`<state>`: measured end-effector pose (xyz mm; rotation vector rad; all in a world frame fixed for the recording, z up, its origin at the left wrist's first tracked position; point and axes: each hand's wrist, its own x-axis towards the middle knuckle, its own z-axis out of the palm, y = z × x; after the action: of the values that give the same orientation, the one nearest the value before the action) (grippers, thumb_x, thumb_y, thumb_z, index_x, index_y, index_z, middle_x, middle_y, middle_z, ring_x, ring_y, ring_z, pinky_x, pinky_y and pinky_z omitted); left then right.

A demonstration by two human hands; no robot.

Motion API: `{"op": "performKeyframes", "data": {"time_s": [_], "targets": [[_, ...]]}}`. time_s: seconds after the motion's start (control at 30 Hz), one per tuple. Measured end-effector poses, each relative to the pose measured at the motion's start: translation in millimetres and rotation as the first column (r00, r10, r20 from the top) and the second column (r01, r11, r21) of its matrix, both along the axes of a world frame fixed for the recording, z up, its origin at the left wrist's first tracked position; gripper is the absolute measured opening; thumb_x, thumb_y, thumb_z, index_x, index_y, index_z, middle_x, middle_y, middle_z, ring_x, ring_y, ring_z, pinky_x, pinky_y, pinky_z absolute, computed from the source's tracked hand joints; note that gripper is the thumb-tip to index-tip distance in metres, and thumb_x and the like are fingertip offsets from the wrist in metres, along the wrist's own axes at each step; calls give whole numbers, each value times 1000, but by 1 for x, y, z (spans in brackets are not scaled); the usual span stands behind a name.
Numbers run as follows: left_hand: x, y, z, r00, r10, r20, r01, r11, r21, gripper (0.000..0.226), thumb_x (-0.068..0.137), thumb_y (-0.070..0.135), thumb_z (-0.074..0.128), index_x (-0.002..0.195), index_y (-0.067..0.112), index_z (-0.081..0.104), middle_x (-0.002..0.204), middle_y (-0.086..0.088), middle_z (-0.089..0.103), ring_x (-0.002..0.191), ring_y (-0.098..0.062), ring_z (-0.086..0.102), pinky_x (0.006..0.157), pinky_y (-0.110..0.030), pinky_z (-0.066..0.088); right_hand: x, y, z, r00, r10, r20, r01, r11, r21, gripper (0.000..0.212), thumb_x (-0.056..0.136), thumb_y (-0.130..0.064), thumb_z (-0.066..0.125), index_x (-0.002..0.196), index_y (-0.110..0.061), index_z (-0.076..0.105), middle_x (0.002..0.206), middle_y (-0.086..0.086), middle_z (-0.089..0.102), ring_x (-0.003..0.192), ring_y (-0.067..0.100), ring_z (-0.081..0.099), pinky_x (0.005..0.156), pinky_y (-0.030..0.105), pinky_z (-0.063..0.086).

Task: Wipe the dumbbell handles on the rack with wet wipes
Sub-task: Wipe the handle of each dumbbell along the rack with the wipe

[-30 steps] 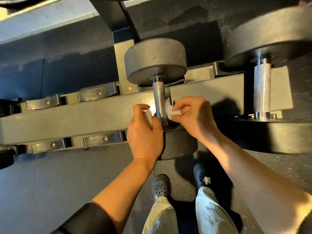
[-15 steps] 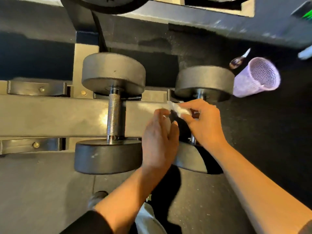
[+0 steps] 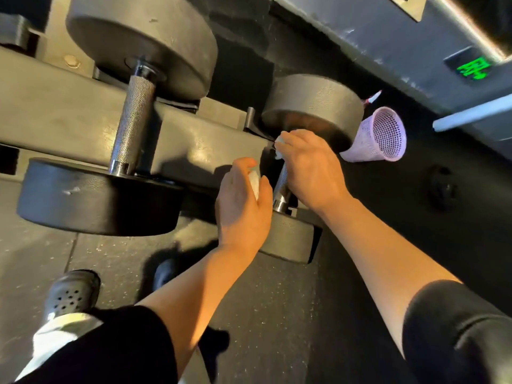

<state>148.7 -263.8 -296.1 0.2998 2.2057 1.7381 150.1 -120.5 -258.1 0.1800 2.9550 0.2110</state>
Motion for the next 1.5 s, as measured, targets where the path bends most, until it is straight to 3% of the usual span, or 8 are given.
{"op": "performKeyframes", "data": {"time_s": [0.13,0.37,0.57,0.8,1.07,1.17,1.3,1.5], "targets": [[0,-2,2,1000,-1,29,1,1000,-4,8,92,15,46,99,16,41,84,-5,52,77,-20,51,66,-41,46,5,1,-2,999,-12,-41,11,999,-39,31,73,-3,56,101,-5,68,103,11,66,104,28,57,93,35,42],[0,-3,-1,1000,-19,2,19,997,-74,21,93,15,48,113,9,44,93,-7,52,80,-16,50,66,-29,41,14,-7,-5,994,13,-106,-31,986,-166,33,62,14,65,90,-2,73,88,11,70,90,31,63,82,40,49],[0,-3,-3,1000,9,28,-8,998,-61,26,92,18,51,116,10,47,98,-10,56,85,-20,53,70,-34,44,28,-9,4,998,13,59,8,938,-347,38,72,12,64,102,-9,73,101,6,70,102,22,60,98,25,40],[1,-3,-4,1000,-13,11,14,997,-78,18,92,19,49,108,13,45,89,2,50,74,-3,47,62,-8,35,38,-8,20,961,-80,265,227,773,-592,38,80,11,60,103,-16,73,108,0,60,104,13,58,92,21,47],[1,-6,-3,1000,7,26,-6,999,-41,17,90,18,49,107,16,49,86,1,55,76,-9,52,68,-19,38,33,0,12,857,-316,-406,136,900,-414,37,79,5,54,110,-9,68,104,1,66,101,23,55,86,25,46],[-5,-3,-3,998,-49,30,53,989,-139,24,91,14,53,114,10,50,93,0,54,83,-12,52,72,-20,35,27,7,1,901,-211,-378,93,947,-307,34,80,-7,49,107,-8,70,118,10,64,106,26,54,89,26,42],[-7,-1,0,999,-36,17,38,988,-153,22,89,14,49,111,8,52,88,0,53,78,-16,49,66,-19,29,30,7,-16,910,-137,-390,-24,925,-380,23,76,5,60,92,-2,74,101,13,70,92,26,60,82,32,52],[-2,-1,4,999,3,50,3,993,-121,19,89,14,49,107,13,52,91,0,54,84,-17,49,73,-26,36,56,-4,-4,911,-390,-135,209,718,-664,32,77,14,63,88,-12,76,97,-2,72,92,8,55,83,9,41]]}}
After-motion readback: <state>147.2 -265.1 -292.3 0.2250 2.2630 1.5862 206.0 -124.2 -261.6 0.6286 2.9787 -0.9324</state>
